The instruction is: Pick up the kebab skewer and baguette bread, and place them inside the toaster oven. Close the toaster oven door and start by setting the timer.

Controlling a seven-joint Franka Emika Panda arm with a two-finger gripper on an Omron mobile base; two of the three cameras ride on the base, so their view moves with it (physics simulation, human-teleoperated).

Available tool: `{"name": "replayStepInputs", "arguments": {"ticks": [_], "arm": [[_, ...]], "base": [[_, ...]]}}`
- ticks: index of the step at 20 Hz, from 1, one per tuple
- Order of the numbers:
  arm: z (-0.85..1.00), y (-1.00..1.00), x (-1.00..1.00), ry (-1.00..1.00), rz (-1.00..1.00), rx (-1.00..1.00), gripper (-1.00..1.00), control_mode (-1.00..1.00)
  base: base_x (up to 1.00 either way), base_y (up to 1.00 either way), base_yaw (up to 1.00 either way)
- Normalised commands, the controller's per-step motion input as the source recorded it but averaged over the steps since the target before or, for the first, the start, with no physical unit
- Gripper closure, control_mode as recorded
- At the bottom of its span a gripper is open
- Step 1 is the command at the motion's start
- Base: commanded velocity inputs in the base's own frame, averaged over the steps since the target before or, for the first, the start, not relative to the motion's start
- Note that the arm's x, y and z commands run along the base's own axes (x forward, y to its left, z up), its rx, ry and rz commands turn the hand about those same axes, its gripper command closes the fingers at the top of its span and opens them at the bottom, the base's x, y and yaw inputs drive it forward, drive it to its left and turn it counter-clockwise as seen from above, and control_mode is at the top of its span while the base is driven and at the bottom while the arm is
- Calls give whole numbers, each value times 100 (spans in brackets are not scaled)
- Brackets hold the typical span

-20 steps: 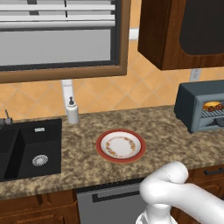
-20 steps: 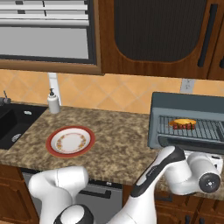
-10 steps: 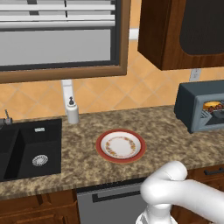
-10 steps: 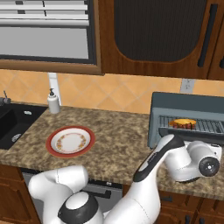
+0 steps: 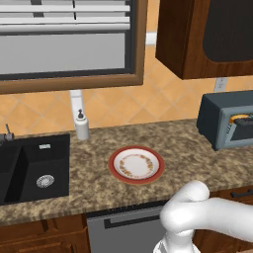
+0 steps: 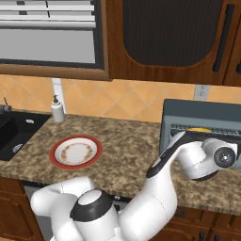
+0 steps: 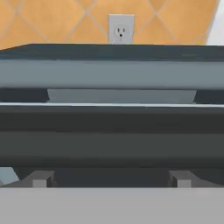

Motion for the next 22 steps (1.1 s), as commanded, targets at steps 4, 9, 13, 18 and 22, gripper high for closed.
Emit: {"name": "replayStepInputs", "arguments": {"ticks": [4,9,13,18,22], "arm": [[0,8,38,7,0,0,-100,-100],[0,5,29,7,0,0,-100,-100],[0,8,23,5,0,0,-100,-100],[-2,6,-16,7,0,0,-100,-100],[0,0,-71,0,-4,0,-100,-100]], "base": [[0,0,0],[0,0,0],[0,0,0],[0,0,0],[0,0,0]]}}
